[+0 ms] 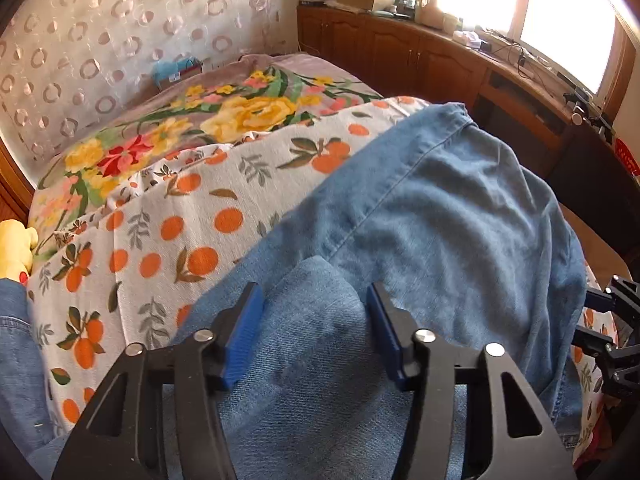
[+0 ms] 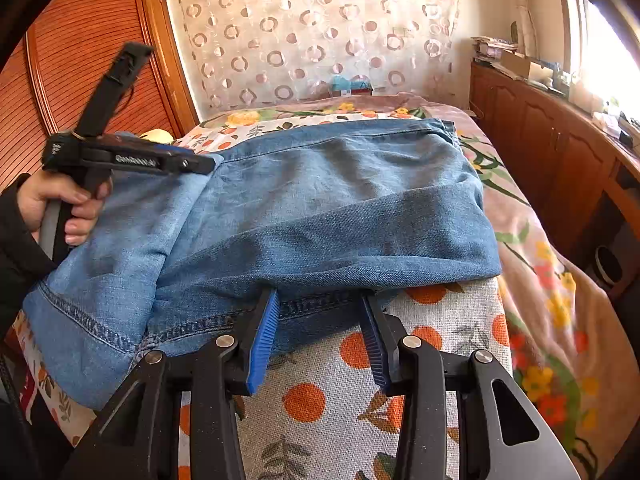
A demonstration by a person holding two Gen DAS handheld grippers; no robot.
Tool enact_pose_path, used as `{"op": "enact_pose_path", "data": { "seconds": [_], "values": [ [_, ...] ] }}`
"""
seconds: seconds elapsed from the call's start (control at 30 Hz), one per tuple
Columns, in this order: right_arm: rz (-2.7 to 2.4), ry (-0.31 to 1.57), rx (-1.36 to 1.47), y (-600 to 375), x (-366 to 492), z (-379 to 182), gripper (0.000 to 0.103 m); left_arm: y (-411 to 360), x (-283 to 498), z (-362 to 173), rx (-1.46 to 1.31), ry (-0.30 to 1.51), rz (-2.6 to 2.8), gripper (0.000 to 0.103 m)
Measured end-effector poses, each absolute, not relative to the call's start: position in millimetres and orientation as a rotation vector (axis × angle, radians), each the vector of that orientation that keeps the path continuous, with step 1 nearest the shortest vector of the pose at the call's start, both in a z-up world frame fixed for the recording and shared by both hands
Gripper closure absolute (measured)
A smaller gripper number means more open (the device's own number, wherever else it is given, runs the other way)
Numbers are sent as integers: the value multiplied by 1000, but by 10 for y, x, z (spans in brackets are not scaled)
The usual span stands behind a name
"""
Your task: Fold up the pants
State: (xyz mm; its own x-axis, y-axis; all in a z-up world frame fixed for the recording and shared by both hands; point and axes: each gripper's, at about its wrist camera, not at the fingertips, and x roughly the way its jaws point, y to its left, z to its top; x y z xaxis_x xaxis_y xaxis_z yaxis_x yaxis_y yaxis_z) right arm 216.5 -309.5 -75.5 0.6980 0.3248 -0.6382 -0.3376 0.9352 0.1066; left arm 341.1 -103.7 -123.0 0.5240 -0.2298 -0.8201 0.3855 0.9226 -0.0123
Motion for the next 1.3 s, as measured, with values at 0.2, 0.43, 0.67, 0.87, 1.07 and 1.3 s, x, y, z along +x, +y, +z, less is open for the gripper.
{"op": "enact_pose_path", "data": {
  "seconds": [0.2, 0.43, 0.67, 0.87, 1.07, 1.3],
  "values": [
    [374, 717, -10, -3108, 2181, -775, 61, -1018, 3243, -1086, 168, 867, -373, 90],
    [369, 722, -14, -3090, 2201, -785, 61, -858, 3115, -640, 131, 701, -285, 90],
    [363, 722, -20, -3079, 2201, -783, 61, -843, 3316, -941, 98, 827, -297, 76],
    [355, 719, -21, -3093, 2199, -784, 61, -791, 3115, -828, 80, 780, -329, 47],
    [309, 716, -5, -3187, 2187, -753, 61, -767, 2923, -904, 88, 759, -344, 28],
    [203, 748, -48, -3542, 2316, -722, 61, -780, 2889, -1100, 100, 759, -361, 25]
  ]
}}
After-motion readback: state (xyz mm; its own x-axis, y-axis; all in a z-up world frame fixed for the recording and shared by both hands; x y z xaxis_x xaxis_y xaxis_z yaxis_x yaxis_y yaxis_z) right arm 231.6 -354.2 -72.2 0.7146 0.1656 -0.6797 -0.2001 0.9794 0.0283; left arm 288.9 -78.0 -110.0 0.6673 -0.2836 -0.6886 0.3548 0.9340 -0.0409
